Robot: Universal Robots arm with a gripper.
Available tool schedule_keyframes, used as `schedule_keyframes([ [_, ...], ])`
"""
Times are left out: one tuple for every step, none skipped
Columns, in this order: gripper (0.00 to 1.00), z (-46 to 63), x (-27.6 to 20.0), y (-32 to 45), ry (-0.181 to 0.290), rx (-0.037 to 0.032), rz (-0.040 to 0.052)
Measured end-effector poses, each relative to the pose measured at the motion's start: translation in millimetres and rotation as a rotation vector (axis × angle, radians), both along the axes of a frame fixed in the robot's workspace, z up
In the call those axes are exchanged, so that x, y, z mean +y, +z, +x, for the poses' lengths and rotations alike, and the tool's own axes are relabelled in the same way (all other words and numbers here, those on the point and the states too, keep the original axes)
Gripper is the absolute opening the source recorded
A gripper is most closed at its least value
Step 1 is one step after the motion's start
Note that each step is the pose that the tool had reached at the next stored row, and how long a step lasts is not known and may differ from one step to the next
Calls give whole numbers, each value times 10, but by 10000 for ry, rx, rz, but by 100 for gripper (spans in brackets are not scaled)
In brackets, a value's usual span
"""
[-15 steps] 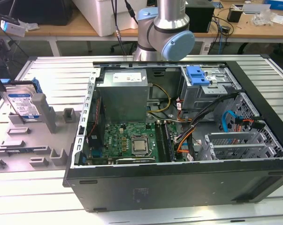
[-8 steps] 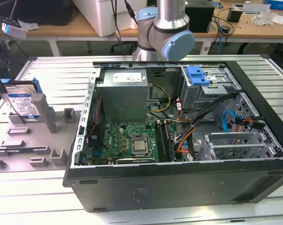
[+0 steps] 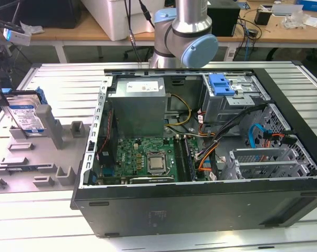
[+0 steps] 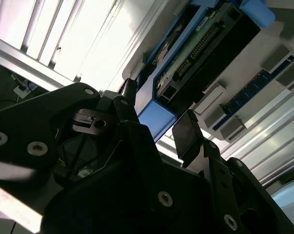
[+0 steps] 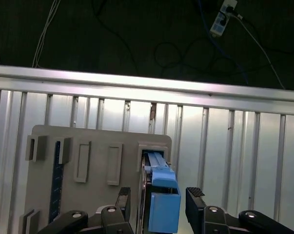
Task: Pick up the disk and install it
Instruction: 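Pick up the disk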
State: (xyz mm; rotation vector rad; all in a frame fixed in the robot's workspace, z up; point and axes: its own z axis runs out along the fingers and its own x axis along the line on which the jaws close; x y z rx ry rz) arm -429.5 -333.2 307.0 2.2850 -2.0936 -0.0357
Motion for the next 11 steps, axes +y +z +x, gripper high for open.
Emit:
schedule_keyframes([
  [57, 0, 0, -9, 0, -1, 0],
  [57, 0, 0, -27, -1, -4, -1],
  [57, 0, 0, -35, -1, -4, -2],
  [57, 0, 0, -40, -1, -4, -2],
  [57, 0, 0, -44, -2, -4, -2],
  [57, 0, 0, -50, -1, -5, -2],
  [57, 0, 0, -55, -2, -5, -2],
  [57, 0, 0, -64, -2, -6, -2],
  [57, 0, 0, -68, -2, -5, -3],
  [57, 0, 0, -74, -2, -6, -2],
  [57, 0, 0, -79, -3, -6, -3],
])
